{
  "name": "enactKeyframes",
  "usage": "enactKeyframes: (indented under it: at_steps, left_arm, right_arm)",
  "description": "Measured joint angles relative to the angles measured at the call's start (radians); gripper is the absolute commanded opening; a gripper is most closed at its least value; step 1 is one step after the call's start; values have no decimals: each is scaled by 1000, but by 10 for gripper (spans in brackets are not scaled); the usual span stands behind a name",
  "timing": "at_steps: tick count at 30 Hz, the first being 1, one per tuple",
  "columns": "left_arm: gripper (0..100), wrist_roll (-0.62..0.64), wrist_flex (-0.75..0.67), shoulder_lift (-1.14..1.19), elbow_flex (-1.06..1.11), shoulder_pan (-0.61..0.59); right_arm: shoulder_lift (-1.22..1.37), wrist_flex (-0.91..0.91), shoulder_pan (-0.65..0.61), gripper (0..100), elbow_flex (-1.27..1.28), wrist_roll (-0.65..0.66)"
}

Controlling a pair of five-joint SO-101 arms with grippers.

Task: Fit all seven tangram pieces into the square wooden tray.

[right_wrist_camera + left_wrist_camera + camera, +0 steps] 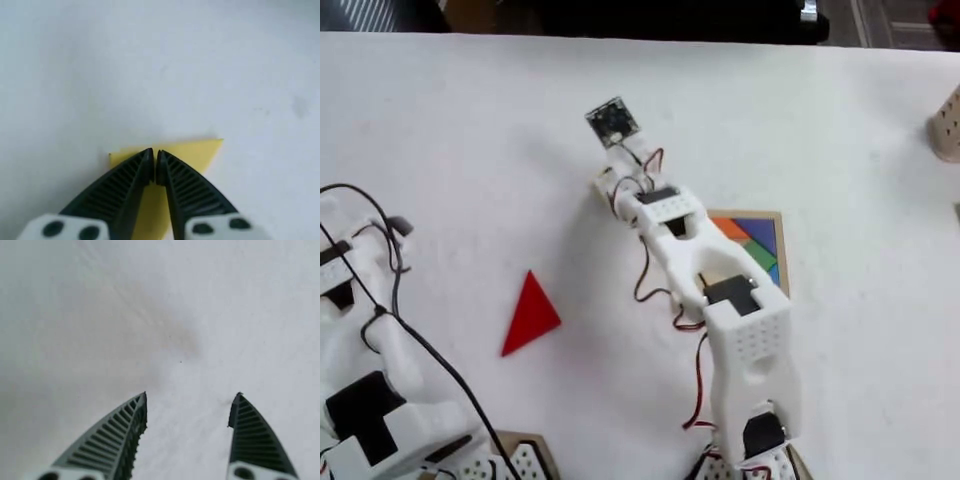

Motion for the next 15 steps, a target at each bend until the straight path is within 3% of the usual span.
enactKeyframes:
  at_steps: [10, 15]
  left_arm:
    - [268, 0, 0, 0, 0, 0]
    - [268, 0, 0, 0, 0, 0]
  right_arm:
    - [69, -169, 0, 18, 2, -80]
    - [80, -101, -2, 17, -29, -81]
